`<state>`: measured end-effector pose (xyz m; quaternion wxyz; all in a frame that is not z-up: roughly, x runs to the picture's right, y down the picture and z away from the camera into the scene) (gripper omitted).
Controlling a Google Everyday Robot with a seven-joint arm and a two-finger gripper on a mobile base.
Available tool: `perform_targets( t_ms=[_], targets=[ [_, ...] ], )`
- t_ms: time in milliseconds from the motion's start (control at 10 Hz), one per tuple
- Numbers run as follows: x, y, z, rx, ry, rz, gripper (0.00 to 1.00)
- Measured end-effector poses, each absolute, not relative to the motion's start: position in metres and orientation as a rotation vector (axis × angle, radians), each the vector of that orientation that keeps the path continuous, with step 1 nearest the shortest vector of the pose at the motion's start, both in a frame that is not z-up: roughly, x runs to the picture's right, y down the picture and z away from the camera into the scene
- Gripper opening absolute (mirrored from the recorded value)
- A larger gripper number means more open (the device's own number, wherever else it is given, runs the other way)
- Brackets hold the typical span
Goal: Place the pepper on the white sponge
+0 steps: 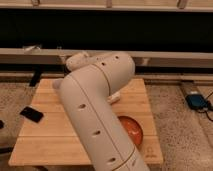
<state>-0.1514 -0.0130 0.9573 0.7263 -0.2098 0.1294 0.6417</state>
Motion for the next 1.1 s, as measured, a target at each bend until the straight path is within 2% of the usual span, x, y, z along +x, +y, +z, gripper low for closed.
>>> perform_targets(
  t_ms=[1100],
  targets=[
    [-0.1482, -0.0143, 0.9552, -0.452, 0.284, 1.415, 0.8]
  ],
)
